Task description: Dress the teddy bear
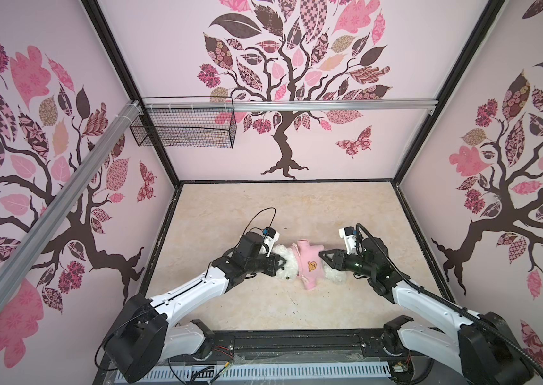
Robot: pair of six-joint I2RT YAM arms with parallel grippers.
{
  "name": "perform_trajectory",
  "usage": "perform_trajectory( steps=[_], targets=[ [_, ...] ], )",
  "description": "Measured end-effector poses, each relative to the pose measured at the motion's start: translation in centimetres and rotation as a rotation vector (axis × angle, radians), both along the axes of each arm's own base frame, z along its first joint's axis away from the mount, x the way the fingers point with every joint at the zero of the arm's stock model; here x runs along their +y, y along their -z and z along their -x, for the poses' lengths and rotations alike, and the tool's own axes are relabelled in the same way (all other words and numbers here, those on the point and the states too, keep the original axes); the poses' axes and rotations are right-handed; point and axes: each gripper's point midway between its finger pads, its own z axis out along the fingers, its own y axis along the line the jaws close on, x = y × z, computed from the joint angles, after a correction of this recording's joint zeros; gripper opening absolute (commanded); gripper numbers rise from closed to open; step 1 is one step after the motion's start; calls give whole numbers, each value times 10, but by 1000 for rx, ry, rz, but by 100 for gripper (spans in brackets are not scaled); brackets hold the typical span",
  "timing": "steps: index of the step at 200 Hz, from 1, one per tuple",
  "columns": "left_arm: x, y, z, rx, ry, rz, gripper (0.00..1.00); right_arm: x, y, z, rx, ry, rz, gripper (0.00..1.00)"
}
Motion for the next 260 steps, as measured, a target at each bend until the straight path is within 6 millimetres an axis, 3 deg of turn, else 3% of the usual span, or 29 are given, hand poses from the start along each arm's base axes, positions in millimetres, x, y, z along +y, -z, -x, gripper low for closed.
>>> perform_trajectory(
  steps=[41,92,148,186,243,260],
  targets=[
    [2,1,-3,-17,-17,-19,0,4,-3,-11,-8,-1,0,0],
    [16,0,-12,55,-218,-2,0,-2,-4,-5,-41,30,-15,0],
    [22,5,-14,291,-459,142,0,-8,-3,15,-137,20,-31,0],
    [28,7,-10,440,-508,256,0,-12,1,23,-202,18,13,0],
    [34,5,-2,518,-513,319,0,-19,9,16,-186,62,55,0],
    [50,11,-7,515,-578,305,0,-35,17,4,-149,146,92,0]
  ],
)
